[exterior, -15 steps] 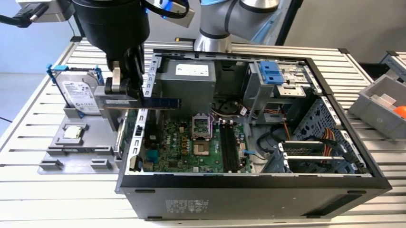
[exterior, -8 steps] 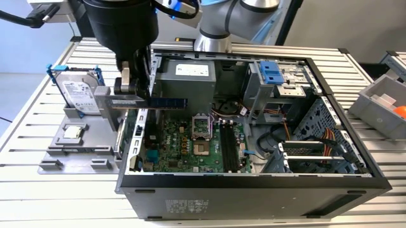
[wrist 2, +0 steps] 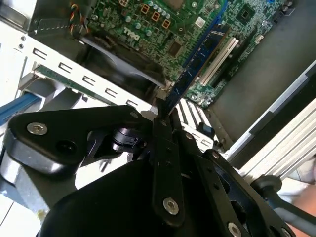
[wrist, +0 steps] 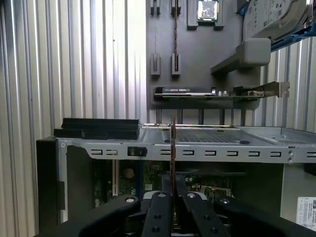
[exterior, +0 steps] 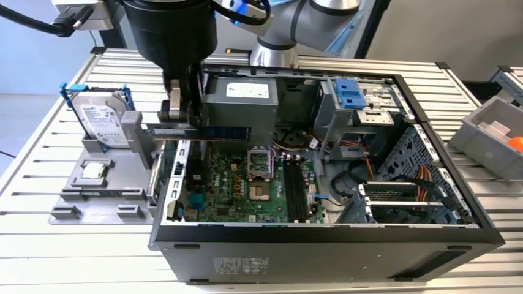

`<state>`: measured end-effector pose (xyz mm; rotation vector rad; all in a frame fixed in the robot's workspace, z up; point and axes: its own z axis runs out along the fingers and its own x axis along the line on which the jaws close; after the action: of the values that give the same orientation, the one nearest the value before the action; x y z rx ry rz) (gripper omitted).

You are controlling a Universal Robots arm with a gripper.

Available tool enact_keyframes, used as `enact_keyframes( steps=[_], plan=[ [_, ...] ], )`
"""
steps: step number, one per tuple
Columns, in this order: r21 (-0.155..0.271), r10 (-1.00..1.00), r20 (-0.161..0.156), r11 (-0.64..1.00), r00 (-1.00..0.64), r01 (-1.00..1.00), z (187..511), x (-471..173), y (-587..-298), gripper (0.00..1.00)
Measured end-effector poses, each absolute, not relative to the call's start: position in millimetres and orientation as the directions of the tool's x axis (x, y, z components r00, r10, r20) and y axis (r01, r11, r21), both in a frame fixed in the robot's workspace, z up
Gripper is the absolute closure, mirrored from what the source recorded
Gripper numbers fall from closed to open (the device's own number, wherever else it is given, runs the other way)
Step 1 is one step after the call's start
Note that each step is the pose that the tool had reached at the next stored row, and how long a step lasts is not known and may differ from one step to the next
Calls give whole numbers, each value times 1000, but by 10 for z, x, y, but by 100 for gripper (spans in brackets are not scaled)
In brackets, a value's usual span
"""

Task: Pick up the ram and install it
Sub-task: 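Pick up the ram and move it above insertion slot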

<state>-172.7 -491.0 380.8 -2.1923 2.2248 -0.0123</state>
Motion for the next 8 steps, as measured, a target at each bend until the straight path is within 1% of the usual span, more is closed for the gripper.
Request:
enact_keyframes(
  steps=[8],
  plan=[
    [-18,-1000,-7,14,-14,-1000,3808,-1615,-4910,100]
  ],
)
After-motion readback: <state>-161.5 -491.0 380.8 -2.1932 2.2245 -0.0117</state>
